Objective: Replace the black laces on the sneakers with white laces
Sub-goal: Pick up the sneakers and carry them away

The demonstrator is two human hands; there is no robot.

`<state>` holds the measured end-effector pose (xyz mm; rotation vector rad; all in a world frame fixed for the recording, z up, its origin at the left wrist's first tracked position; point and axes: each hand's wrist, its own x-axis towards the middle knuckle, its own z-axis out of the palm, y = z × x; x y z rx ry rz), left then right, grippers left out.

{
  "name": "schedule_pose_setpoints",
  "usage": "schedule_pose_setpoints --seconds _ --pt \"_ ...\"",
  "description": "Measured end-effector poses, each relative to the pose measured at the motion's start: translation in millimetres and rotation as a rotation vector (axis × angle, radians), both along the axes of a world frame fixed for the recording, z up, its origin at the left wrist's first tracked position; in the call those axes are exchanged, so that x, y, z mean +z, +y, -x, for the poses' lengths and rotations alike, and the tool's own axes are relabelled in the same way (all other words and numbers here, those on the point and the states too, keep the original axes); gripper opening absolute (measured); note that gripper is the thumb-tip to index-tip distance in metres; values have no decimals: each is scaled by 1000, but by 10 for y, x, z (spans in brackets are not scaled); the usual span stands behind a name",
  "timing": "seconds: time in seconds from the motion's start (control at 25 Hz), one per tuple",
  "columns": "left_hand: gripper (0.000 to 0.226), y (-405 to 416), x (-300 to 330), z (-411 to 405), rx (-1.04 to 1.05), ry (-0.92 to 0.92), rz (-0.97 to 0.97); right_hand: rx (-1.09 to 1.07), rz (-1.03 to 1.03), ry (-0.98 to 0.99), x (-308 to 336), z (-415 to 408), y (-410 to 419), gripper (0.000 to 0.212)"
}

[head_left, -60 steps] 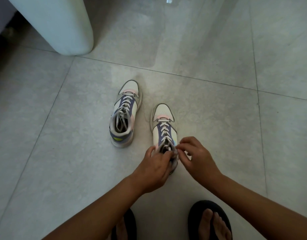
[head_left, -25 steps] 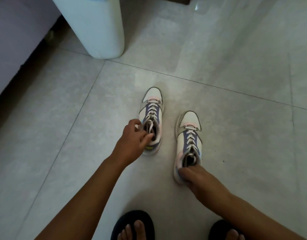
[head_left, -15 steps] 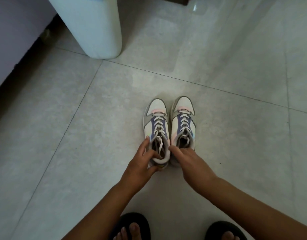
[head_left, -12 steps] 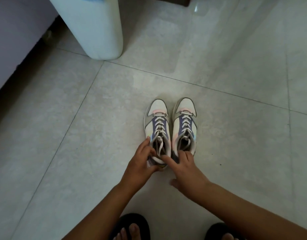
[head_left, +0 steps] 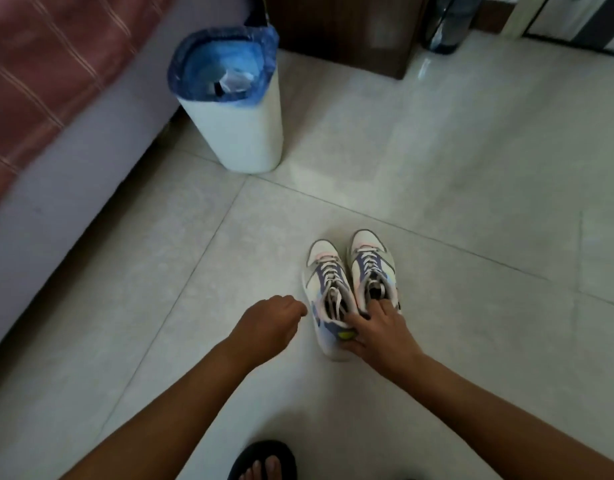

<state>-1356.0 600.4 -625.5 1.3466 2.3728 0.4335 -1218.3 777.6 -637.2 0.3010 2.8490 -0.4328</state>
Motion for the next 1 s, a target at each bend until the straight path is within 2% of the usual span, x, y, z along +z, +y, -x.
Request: schedule_pose_setpoints --seconds 0.04,0.12,0.16,0.24,0.32,0.44,0.64,0.8,0.84,1.0 --pt "19 87 250 77 39 20 14 -4 28 -37 292 95 119 40" --pt "24 254 864 154 287 -102 137 -13 52 -142 916 240 353 45" --pt "29 286 1179 155 399 -181 237 16 81 -264 1245 274 441 50" --pt "33 243 1782 141 512 -279 309 22 157 -441 1902 325 452 61" --pt "33 145 2471 76 568 -359 297 -21 202 -502 2570 335 340 62" --pt "23 -112 3636 -81 651 -419 218 11 232 -507 3670 274 84 54" --pt "20 -735 5872 -531 740 -395 103 174 209 -498 5773 208 -359 61" --pt "16 -1352 6887 -731 836 -320 -14 361 125 -463 6715 402 -783 83" --pt "15 -1495 7060 -787 872 -313 -36 397 121 -462 6845 467 -861 82" --pt "15 -1987 7510 -1159 1150 -207 -63 570 112 -429 7096 664 -1129 53"
